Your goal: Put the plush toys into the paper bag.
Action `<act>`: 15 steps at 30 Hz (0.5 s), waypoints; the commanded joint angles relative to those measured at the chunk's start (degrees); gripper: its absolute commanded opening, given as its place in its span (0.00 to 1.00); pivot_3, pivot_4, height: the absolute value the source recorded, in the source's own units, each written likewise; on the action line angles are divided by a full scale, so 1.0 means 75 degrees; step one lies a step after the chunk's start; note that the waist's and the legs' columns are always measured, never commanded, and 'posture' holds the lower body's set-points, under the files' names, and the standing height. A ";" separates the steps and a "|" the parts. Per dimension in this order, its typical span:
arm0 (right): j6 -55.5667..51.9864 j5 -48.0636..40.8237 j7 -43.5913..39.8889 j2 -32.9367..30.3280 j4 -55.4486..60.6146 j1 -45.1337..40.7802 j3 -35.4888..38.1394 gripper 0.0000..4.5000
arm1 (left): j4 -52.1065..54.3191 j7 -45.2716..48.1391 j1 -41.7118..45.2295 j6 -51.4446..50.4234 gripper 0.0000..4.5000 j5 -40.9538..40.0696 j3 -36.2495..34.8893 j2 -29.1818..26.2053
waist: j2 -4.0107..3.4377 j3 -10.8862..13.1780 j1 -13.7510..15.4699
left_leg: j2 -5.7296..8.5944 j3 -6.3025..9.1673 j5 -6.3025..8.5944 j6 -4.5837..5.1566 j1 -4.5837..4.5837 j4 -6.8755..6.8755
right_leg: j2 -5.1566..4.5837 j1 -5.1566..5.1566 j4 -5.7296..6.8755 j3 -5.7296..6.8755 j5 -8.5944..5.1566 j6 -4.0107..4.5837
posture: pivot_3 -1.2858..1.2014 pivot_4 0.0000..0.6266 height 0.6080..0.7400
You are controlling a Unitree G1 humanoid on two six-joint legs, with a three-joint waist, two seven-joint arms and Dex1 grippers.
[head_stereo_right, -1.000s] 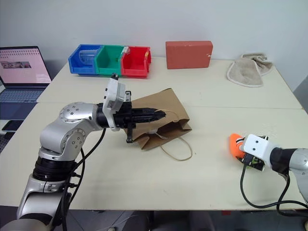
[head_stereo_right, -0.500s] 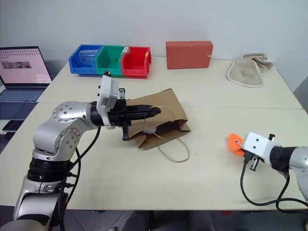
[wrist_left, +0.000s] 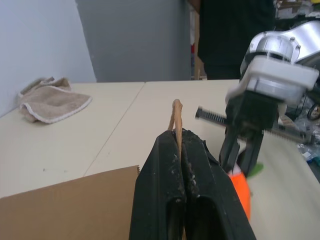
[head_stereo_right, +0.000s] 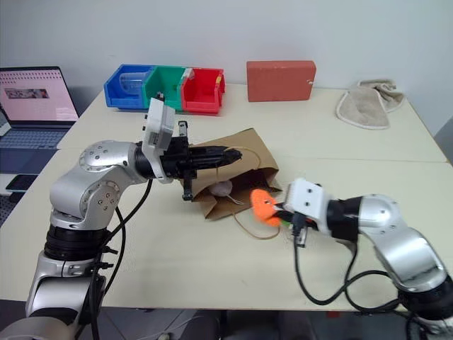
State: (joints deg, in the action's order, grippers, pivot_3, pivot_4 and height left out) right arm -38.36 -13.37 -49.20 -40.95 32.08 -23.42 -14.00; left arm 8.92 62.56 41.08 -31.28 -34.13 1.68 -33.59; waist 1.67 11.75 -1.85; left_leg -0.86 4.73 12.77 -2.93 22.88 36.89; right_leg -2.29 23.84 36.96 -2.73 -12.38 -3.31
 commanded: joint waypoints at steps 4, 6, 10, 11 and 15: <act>0.0262 0.1124 0.1114 0.1115 -0.1087 -0.0863 -0.0860 0.00 | 0.0353 -0.0067 0.0113 -0.0189 0.00 -0.0257 -0.0175 -0.0037 | 0.0000 0.0000 -0.0002 | 0.0000 0.0002 0.0000 0.0000 0.0006 -0.0003 | 0.0000 0.0010 0.0002 0.0001 0.0007 -0.0011 | 0.52 0.24 1.00; 0.0416 0.1507 0.1391 0.1405 -0.1518 -0.1082 -0.1076 0.00 | 0.0427 -0.0055 0.0076 -0.0243 0.00 -0.0301 -0.0161 -0.0091 | 0.0000 0.0000 -0.0002 | 0.0000 0.0000 0.0000 0.0000 0.0010 -0.0006 | 0.0001 0.0019 0.0005 -0.0001 0.0017 -0.0028 | 0.52 0.24 1.00; 0.0755 0.2127 0.2089 0.2109 -0.2404 -0.1526 -0.1249 0.00 | 0.0557 -0.0052 0.0022 -0.0345 0.00 -0.0379 -0.0176 -0.0159 | 0.0000 0.0000 -0.0007 | -0.0001 0.0000 0.0000 0.0000 0.0011 -0.0011 | 0.0002 0.0024 0.0007 0.0000 0.0019 -0.0031 | 0.52 0.24 1.00; 0.0916 0.2326 0.2204 0.2223 -0.2614 -0.1617 -0.1333 0.00 | 0.0594 -0.0049 0.0005 -0.0373 0.00 -0.0396 -0.0163 -0.0172 | -0.0001 0.0000 -0.0008 | -0.0001 0.0001 0.0000 0.0000 0.0011 -0.0012 | 0.0002 0.0024 0.0008 0.0001 0.0020 -0.0031 | 0.52 0.24 1.00; 0.1284 0.2745 0.2514 0.2607 -0.3134 -0.1751 -0.1418 0.00 | 0.0656 -0.0040 -0.0020 -0.0441 0.00 -0.0435 -0.0155 -0.0205 | 0.0000 0.0000 -0.0002 | 0.0000 0.0001 0.0000 0.0000 0.0013 -0.0014 | 0.0002 0.0024 0.0006 0.0001 0.0020 -0.0031 | 0.52 0.24 1.00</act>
State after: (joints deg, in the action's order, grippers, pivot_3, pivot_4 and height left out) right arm -30.71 5.89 -31.93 -22.48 8.74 -35.40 -24.61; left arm 11.77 62.04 40.62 -34.66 -36.22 1.76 -34.69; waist 1.68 11.75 -1.86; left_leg -0.86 4.73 12.77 -2.93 22.97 36.78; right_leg -2.27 24.02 37.00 -2.73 -12.24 -3.54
